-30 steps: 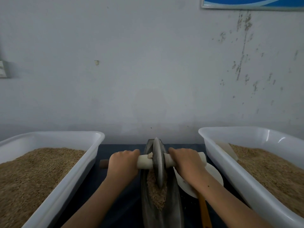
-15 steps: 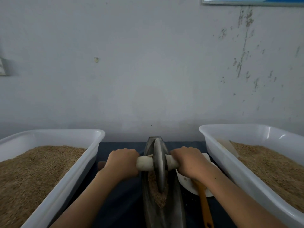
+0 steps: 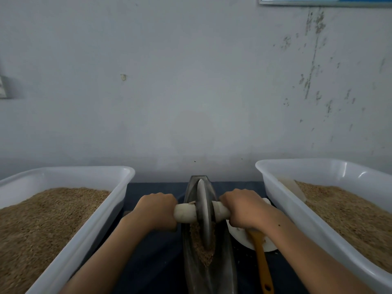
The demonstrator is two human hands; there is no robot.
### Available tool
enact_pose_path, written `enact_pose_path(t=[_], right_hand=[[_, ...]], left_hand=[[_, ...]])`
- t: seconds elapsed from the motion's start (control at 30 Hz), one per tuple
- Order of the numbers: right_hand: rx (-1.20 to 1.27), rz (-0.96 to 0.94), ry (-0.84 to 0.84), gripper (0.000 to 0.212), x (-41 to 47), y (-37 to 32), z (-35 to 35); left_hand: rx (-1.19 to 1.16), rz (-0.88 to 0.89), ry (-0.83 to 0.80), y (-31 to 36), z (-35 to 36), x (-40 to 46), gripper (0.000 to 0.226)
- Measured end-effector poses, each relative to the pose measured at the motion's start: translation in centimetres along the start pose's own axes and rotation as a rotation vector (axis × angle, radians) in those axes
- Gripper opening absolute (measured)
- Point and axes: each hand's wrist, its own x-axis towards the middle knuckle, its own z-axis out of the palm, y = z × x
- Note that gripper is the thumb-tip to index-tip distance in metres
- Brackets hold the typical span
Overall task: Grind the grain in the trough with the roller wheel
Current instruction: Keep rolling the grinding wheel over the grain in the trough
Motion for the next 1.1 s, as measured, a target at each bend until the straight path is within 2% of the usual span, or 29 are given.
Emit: enact_pose_path(t=[0.07, 0.13, 0.3, 0.37, 0.43, 0.63, 0.7, 0.8, 0.97, 1.03, 1.1], right_hand=[[-0.009, 0.008, 0.003, 0.022, 0.2, -0.1, 0.0], [-0.017, 0.028, 0.067, 0.025, 0.5, -0.2, 0.4], [0.016, 0.092, 0.244, 0.021, 0.8, -0.4, 1.4], [0.023, 0.097, 0.254, 0.02, 0.9, -0.4, 1.4], [0.019, 0.08, 0.217, 0.021, 0.8, -0.4, 1.0], [-0.013, 0.011, -0.009, 0.02, 0.2, 0.1, -0.3], [-0.015, 0.006, -0.02, 0.019, 0.2, 0.0, -0.4], [-0.009, 0.025, 0.082, 0.02, 0.5, -0.2, 0.2], [0.027, 0.09, 0.285, 0.02, 1.0, -0.3, 1.9], [0.028, 0.088, 0.306, 0.02, 1.0, -0.3, 2.0], [0.022, 0.078, 0.277, 0.021, 0.9, -0.2, 1.7]], left_hand=[[-0.015, -0.014, -0.03, -0.1, 0.0, 0.0, 0.04], [-0.004, -0.03, 0.02, 0.1, 0.1, 0.1, 0.034], [0.071, -0.071, 0.35, 0.7, 1.0, 0.5, 0.02], [0.066, -0.075, 0.402, 0.7, 1.4, 0.5, 0.019], [0.061, -0.071, 0.353, 0.5, 1.4, 0.4, 0.021], [-0.003, -0.02, -0.005, 0.2, -0.2, 0.3, 0.034], [-0.029, -0.037, -0.071, 0.1, -0.3, 0.2, 0.038], [-0.02, -0.075, -0.002, 0.3, -0.1, 0.2, 0.033], [0.057, -0.104, 0.328, 1.2, 1.0, 0.3, 0.021], [0.043, -0.105, 0.364, 1.2, 1.3, 0.2, 0.019], [0.044, -0.094, 0.326, 1.0, 1.2, 0.2, 0.02]])
